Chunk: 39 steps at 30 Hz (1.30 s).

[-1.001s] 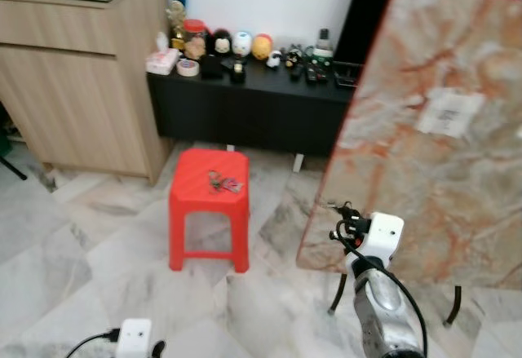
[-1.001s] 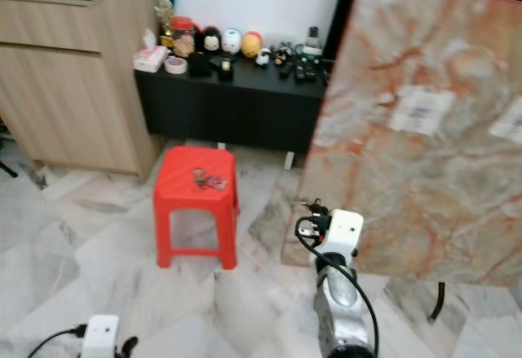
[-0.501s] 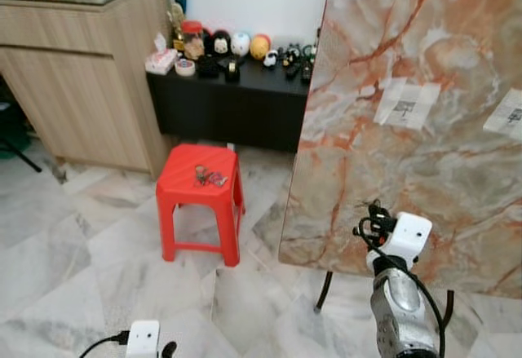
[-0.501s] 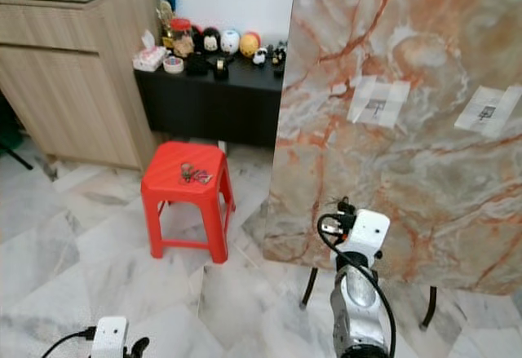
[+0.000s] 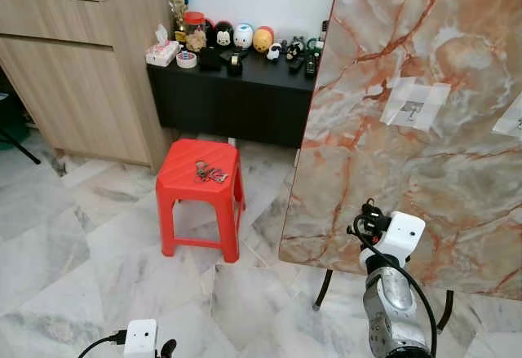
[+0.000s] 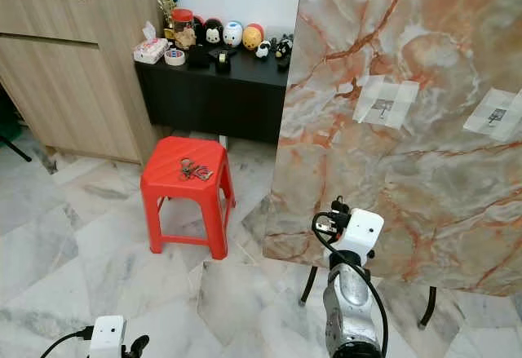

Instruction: Hang keys on a hook

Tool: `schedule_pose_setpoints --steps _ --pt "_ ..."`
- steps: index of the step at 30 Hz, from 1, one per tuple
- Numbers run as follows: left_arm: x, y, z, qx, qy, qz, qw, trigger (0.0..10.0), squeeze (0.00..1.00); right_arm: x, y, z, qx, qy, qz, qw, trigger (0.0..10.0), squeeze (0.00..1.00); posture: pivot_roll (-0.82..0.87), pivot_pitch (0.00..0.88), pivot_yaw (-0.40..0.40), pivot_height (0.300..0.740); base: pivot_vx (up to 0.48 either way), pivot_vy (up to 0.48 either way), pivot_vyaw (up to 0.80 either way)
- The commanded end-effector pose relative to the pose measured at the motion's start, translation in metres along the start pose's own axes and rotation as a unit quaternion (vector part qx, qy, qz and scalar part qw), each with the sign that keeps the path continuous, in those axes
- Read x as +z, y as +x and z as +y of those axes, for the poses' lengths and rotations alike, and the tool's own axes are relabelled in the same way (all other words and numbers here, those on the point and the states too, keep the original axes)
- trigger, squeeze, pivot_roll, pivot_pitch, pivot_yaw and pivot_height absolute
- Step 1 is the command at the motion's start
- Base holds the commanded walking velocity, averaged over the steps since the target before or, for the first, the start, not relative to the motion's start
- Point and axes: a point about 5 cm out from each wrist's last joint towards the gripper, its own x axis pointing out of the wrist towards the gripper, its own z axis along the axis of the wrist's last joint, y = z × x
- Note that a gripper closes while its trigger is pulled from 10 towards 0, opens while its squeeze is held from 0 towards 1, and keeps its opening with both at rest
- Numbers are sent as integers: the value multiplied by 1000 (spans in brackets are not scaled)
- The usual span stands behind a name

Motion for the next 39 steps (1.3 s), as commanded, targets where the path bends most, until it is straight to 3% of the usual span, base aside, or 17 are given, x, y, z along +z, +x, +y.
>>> schedule_pose_setpoints --steps 1,16,39 --pt "-2 0 -1 -3 -2 7 1000 10000 0 3 3 -2 -6 6 -1 1000 10000 0 53 0 -106 740 0 0 -800" --pt "-3 -1 2 1 -5 8 1000 10000 0 4 4 0 -2 7 -7 1000 10000 0 64 0 -109 740 0 0 -107" --pt "-6 -3 2 0 9 11 1000 10000 0 3 5 4 4 10 -5 1000 10000 0 65 0 -114 740 311 0 -98"
